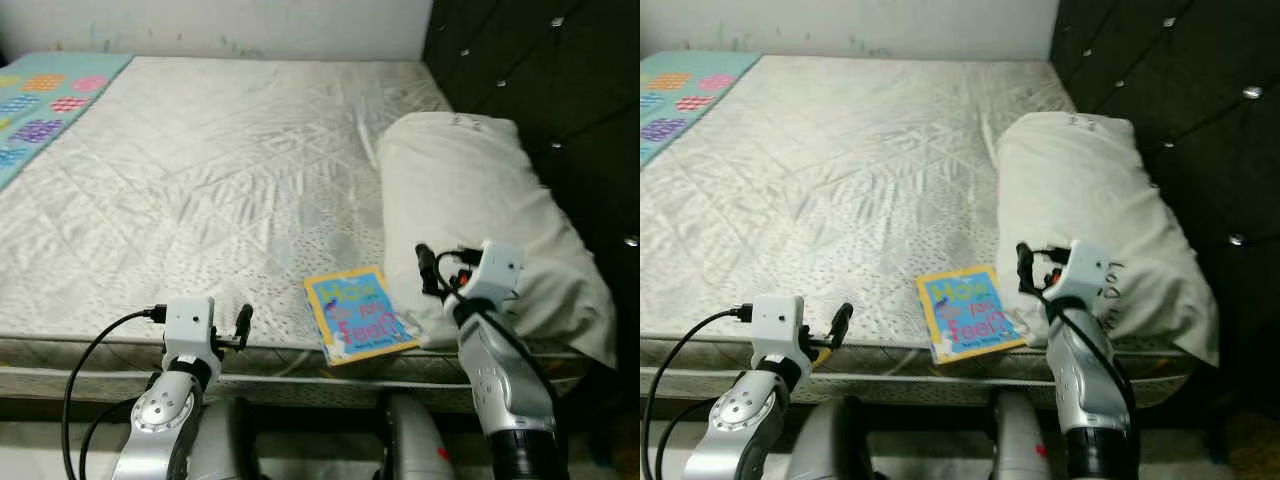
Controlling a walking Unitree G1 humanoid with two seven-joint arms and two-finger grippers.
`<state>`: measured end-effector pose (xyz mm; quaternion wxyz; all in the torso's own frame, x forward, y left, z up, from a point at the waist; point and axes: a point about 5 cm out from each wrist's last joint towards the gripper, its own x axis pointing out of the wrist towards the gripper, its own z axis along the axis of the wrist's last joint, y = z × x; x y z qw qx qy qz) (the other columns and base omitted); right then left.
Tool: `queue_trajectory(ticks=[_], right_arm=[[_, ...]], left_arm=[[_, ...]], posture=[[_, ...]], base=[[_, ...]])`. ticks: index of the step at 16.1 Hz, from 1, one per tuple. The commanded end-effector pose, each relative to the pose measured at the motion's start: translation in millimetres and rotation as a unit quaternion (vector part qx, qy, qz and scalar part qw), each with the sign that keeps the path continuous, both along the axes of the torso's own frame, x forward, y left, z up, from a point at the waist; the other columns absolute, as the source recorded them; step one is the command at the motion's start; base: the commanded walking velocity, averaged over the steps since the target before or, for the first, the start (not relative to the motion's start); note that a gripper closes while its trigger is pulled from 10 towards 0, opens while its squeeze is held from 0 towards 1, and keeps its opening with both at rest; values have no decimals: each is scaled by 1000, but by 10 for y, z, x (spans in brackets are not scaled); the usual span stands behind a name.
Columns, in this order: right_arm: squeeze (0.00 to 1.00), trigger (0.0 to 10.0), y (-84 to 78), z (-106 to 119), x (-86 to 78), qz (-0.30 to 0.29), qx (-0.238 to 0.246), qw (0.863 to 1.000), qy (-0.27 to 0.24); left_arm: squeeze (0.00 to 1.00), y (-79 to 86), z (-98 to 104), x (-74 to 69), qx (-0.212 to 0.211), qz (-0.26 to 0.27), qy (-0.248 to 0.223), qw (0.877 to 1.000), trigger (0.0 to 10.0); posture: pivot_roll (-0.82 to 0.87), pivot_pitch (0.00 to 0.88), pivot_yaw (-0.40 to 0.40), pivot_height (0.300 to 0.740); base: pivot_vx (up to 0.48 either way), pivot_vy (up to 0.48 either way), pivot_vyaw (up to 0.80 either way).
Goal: Clean up the room
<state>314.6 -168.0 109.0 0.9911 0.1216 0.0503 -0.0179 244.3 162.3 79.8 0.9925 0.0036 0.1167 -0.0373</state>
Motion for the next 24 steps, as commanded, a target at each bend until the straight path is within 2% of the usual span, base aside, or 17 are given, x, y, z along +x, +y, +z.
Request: queue_trajectory(ticks=[1,3,4,5,7,8,18,22,24], right_arm=[[0,10000,-3,35,39,-5,1,1000,-8],[0,10000,-18,31,48,-9,-1,1000,-10],[0,10000,-32,30,59,-12,-2,1000,-13],[0,10000,-45,36,66,-16,-3,1000,-15],[0,10000,-60,43,74,-19,-5,1000,-17],[0,10000,-75,53,81,-22,-7,1000,-19],[0,10000,-106,29,88,-29,-21,999,-19],[0,10000,-165,-67,1,-58,-39,998,-5],[0,10000,-123,-142,-57,-58,-40,997,10]], left_arm=[[1000,8,50,53,-1,7,-10,1000,10000],[1000,5,55,76,0,7,-11,1000,10000],[867,-4,63,96,-1,8,-13,1000,10000],[635,-14,71,112,-1,8,-14,1000,10000],[0,-34,84,129,-2,6,-18,1000,10000],[0,-46,99,138,-3,5,-21,1000,10000],[0,-130,123,160,-6,-18,-27,999,10000],[0,-120,70,96,-18,-13,-21,1000,10000],[0,-110,66,126,-28,-10,-18,999,10000]], posture=[[-87,0,18,658],[-89,0,20,677],[-93,0,21,691],[-93,0,21,710],[-95,0,20,728],[-94,0,19,740],[-87,0,12,740],[-80,0,2,740],[-80,0,2,740]], base=[[0,0,0],[0,0,0],[0,0,0],[0,0,0],[0,0,0],[0,0,0],[0,0,0],[0,0,0],[0,0,0]])
